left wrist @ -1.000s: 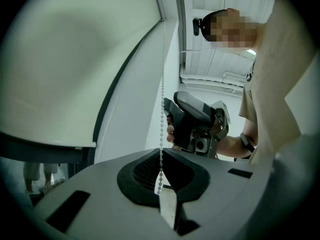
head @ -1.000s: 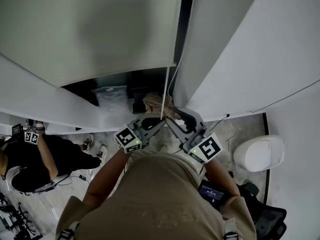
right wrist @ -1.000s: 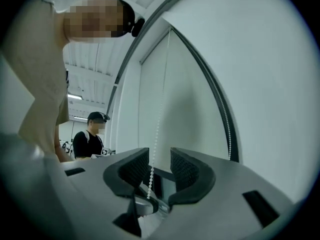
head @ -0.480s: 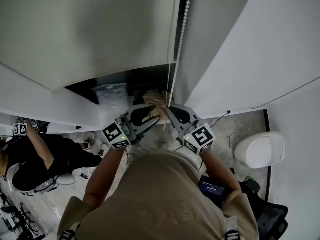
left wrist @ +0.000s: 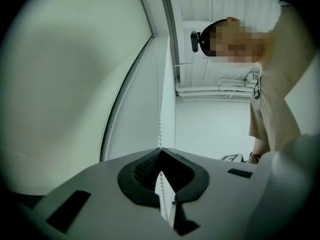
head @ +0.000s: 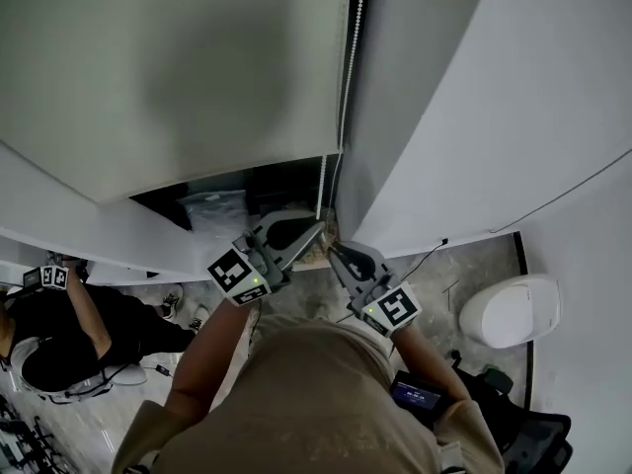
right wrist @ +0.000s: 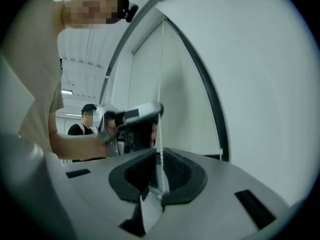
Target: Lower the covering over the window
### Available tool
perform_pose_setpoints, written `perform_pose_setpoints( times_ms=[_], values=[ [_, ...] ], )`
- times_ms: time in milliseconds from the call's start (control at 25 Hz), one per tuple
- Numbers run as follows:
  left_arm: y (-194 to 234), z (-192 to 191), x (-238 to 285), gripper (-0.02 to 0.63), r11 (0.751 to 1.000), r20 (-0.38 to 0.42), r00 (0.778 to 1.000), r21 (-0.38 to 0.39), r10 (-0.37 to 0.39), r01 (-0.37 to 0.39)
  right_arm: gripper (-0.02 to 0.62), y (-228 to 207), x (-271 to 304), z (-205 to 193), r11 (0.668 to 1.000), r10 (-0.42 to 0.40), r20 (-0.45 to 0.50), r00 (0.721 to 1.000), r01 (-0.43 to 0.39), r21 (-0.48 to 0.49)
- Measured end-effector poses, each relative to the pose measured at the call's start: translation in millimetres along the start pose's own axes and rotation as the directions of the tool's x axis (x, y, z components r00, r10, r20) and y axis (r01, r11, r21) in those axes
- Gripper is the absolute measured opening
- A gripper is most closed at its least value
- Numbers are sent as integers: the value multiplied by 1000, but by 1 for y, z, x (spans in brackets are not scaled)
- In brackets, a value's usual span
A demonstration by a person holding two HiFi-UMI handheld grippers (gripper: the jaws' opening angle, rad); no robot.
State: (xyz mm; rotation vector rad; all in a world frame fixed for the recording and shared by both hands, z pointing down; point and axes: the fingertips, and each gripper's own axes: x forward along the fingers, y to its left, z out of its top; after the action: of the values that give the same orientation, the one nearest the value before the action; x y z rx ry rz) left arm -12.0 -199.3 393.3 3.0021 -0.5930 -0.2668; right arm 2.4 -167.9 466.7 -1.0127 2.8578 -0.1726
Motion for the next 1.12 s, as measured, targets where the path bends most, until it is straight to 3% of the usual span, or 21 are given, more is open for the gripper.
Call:
perform_pose_setpoints(
  times_ms=[80, 120, 280, 360, 480, 600, 680, 720, 760, 800, 920, 1040, 1080, 1120],
  values=[
    [0, -13, -6, 17, 999, -34, 999, 30, 16, -15, 81, -4, -12, 29, 1000, -17, 108, 994, 17, -6],
    [-6, -28, -9, 17, 1000, -65, 998, 26, 13, -11, 84, -2, -17, 38, 1000, -17, 131, 991, 17, 6],
    [-28, -94, -13, 17, 999, -166, 985, -37, -45, 39, 84, 13, -2, 58, 998, 36, 103, 994, -30, -61],
    [-37, -111, -17, 17, 997, -176, 983, -65, -57, 46, 84, 16, 11, 59, 995, 26, 73, 997, -19, -100],
    [-51, -119, -28, 17, 995, -164, 985, -96, -51, 36, 17, 18, 13, 55, 998, -12, 56, 998, 15, -57],
    [-53, -116, -34, 17, 996, -176, 982, -69, -66, 55, 11, 16, 13, 50, 1000, 4, 44, 999, -5, 21],
    [-48, -104, -43, 32, 994, -124, 989, -83, -80, 70, 9, 13, 14, 42, 1000, 8, 36, 999, -9, 30],
    [-43, -91, -46, 139, 993, -69, 995, -97, -76, 69, 9, 11, 14, 34, 1000, 10, 17, 1000, -10, 23],
    [-37, -75, -48, 198, 993, -16, 998, -102, -59, 57, 9, 7, 15, 23, 1000, 12, -16, 1000, -11, 24],
    [-31, -59, -47, 201, 995, 23, 999, -92, -36, 38, 9, 4, 14, 9, 999, 15, -52, 999, -13, 43],
    [-24, -17, -30, 201, 999, 73, 997, -40, -2, 5, 9, 1, 10, -14, 994, 30, -91, 995, -21, 104],
    [-31, 2, -4, 199, 999, 51, 998, -7, -35, 36, 9, 18, 6, -12, 994, 69, -88, 994, -61, 92],
    [-34, 2, 3, 168, 998, 32, 998, 4, -56, 56, 9, 23, 5, -11, 993, 84, -89, 992, -76, 87],
    [-36, 1, 8, 44, 997, 17, 997, 12, -78, 78, 9, 24, 5, -10, 993, 91, -91, 992, -84, 77]
  ],
)
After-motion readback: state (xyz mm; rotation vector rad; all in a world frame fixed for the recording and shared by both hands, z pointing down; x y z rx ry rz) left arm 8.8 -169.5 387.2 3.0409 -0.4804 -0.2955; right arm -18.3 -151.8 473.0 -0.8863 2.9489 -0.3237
